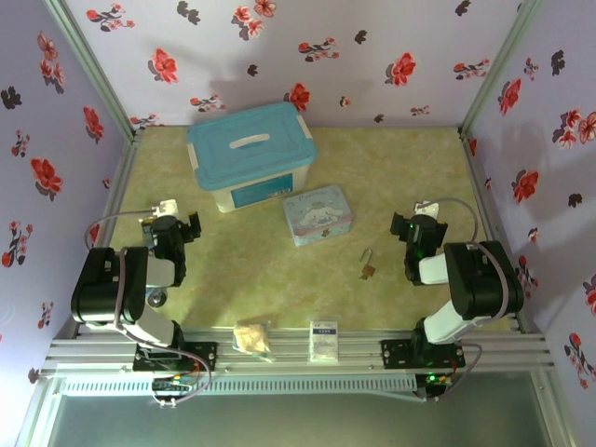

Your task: Unlock a padlock with a key

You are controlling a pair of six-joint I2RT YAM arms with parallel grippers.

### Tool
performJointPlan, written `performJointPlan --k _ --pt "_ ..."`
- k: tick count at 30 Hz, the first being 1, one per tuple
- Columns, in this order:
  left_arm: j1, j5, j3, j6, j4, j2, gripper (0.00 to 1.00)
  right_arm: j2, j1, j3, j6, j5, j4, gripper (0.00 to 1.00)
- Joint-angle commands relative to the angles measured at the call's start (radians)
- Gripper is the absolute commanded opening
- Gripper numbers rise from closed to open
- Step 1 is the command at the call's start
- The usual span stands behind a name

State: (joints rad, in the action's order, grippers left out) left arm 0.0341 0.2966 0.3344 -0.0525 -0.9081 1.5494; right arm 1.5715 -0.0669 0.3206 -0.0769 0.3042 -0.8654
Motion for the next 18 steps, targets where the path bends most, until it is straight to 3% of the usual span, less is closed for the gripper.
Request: performJointPlan --k 1,18 --pt "-0.007 -0.018 0.044 0.001 -0.021 -0.001 1.00 -0.013 0.033 0.064 -0.014 -0.072 -0.023 0.99" --pt "-0.002 -0.013 0.043 0.005 -0.024 0.000 1.00 -0.013 0.050 0.070 -0.014 -0.117 -0.014 0.99"
